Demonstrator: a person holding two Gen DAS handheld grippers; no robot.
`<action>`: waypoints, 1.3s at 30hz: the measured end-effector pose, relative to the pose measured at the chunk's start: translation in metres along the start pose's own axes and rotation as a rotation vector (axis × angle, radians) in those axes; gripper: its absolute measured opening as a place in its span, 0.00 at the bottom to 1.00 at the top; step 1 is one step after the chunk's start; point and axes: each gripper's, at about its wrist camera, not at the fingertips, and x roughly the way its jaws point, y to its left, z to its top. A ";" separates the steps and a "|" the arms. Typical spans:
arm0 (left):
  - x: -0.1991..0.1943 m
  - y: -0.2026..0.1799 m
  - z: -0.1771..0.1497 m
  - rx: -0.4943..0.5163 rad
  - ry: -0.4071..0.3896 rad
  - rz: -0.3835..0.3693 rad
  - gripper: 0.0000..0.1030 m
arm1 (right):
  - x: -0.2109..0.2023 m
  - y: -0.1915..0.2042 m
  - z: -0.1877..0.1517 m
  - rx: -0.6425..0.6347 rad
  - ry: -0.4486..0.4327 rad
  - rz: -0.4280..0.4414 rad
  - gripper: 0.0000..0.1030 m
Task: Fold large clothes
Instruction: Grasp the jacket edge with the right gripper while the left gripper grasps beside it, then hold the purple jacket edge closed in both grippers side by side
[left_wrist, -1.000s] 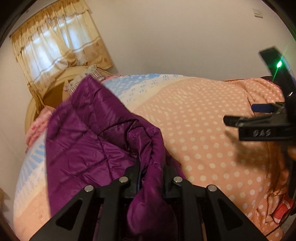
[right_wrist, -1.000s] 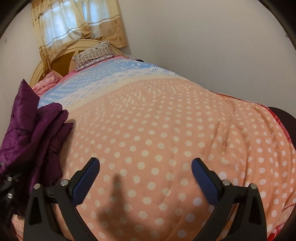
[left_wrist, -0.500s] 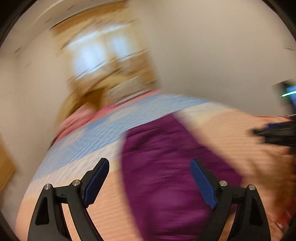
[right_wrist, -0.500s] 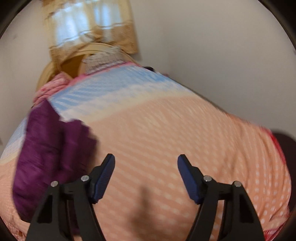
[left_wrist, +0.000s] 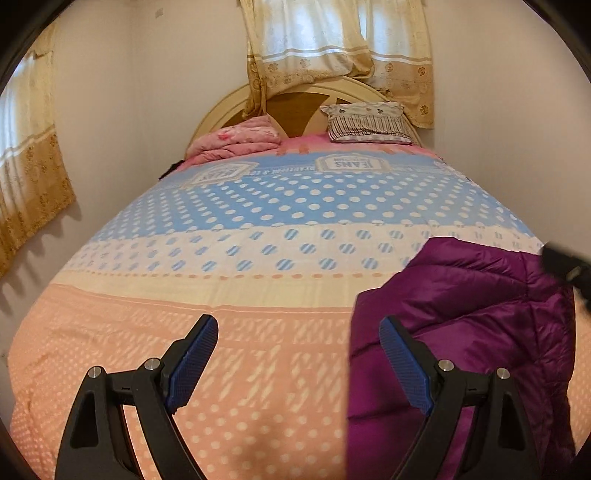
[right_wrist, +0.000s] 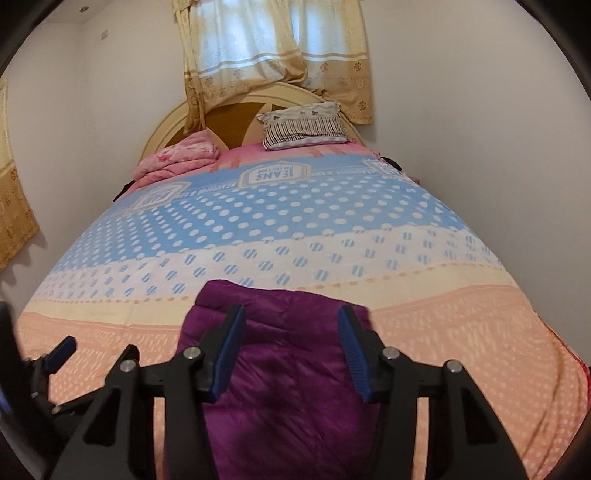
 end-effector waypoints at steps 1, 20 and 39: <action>0.004 -0.004 0.000 0.003 0.004 -0.001 0.87 | 0.011 -0.007 -0.006 0.016 0.019 -0.005 0.52; 0.075 -0.088 -0.029 0.043 0.076 -0.081 0.93 | 0.052 -0.084 -0.079 0.157 0.069 0.008 0.48; 0.105 -0.091 -0.036 0.031 0.183 -0.102 0.97 | 0.075 -0.087 -0.086 0.160 0.138 0.024 0.48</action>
